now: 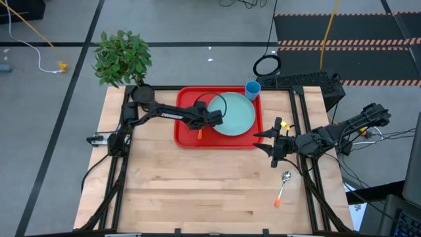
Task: Pick and place plate/cup/fork/spoon on tray
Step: Put the orange fork on the orange serving tray to the left of the blue plate
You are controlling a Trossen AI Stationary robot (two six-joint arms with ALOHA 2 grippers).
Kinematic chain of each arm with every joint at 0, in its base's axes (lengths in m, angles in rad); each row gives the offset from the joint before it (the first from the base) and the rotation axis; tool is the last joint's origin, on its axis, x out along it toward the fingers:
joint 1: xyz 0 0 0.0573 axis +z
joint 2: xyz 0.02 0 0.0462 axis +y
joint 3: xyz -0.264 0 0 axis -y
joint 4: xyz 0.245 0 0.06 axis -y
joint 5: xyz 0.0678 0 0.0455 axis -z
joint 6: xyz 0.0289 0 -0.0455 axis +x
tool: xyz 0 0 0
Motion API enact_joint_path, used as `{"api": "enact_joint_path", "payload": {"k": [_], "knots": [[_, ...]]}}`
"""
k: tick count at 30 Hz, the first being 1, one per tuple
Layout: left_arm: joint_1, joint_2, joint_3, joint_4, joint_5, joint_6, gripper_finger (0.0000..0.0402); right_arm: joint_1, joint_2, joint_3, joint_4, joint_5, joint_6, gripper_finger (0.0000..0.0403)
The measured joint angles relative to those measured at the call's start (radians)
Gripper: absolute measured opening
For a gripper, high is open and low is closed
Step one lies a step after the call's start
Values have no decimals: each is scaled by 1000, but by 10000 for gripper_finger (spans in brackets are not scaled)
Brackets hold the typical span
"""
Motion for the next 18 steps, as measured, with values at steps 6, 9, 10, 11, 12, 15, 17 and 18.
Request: {"api": "enact_joint_path", "payload": {"k": [6,9,10,11,12,15,17,18], "knots": [[-48,-61,0,-77,13,112,81,0,0,0,-16,0,22,160],[-104,-86,1,-121,18,198,81,0,0,-1,-31,1,28,160],[-123,-91,0,-134,19,218,81,0,0,-1,-29,0,32,160],[-140,-95,0,-145,25,236,81,0,0,-1,-31,0,37,160],[-154,-98,0,-155,33,250,81,0,0,-1,-32,0,43,160],[-179,-100,0,-154,108,264,81,0,0,-1,-32,1,47,160],[-194,-96,0,-154,149,233,79,1,0,-1,-30,1,47,160],[-203,-90,0,-150,148,205,76,1,0,-1,-30,1,47,160]]}}
